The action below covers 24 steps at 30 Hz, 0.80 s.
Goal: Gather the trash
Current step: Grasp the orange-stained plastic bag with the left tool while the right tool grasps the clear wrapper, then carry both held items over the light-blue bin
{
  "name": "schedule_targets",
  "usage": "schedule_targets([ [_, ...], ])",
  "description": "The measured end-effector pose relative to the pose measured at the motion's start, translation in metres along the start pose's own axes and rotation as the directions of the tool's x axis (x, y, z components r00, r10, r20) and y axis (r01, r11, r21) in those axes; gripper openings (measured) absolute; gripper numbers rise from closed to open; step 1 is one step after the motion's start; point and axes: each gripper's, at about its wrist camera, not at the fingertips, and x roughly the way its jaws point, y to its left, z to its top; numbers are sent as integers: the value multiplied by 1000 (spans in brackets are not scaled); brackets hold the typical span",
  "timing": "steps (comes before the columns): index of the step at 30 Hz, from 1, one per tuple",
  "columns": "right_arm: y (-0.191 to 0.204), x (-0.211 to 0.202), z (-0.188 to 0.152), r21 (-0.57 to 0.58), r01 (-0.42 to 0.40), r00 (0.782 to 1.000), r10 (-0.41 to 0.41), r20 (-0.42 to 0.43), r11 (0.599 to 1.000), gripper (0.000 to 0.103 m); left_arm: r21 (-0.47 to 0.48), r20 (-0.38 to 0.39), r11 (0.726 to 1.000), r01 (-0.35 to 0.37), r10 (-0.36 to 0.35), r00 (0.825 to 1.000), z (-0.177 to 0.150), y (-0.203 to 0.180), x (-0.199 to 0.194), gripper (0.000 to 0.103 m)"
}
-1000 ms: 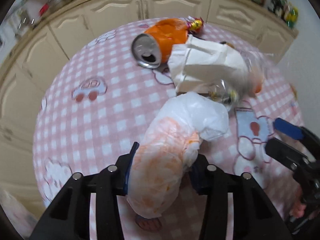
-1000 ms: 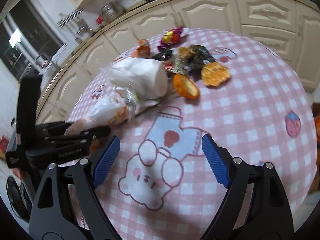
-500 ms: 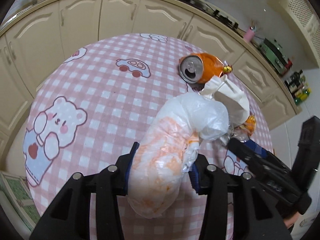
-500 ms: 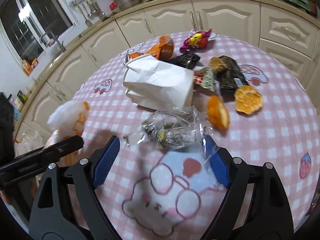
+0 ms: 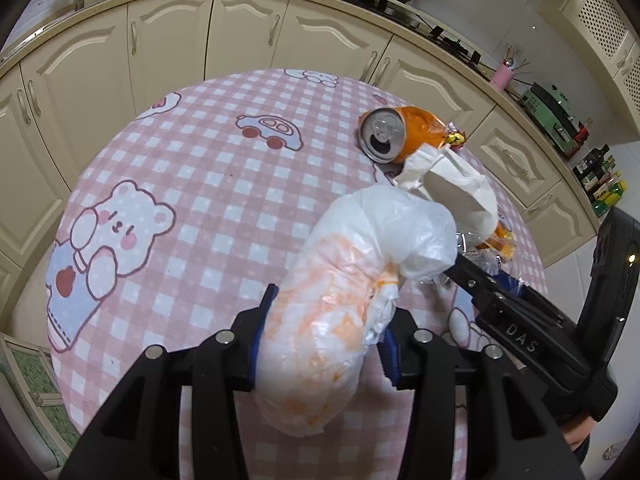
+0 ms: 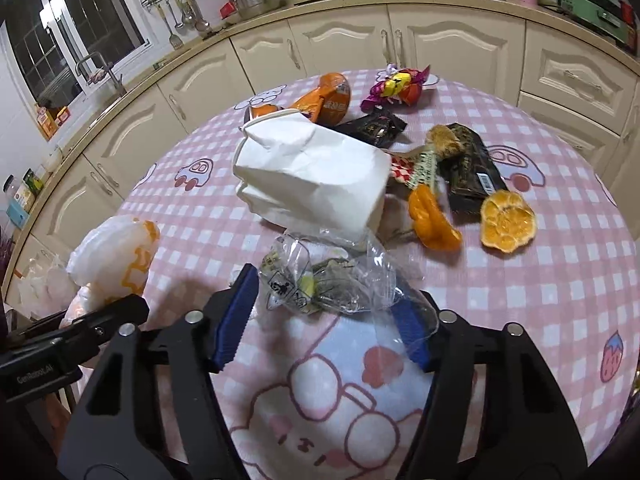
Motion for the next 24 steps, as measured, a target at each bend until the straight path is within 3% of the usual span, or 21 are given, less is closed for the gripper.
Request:
schedule_targets([
  [12, -25, -49, -22, 84, -47, 998, 43, 45, 995, 59, 75, 26, 997, 22, -24, 999, -14, -37, -15, 44],
  [24, -95, -127, -52, 197, 10, 988, -40, 149, 980, 59, 225, -13, 969, 105, -105, 994, -36, -134, -11, 44],
])
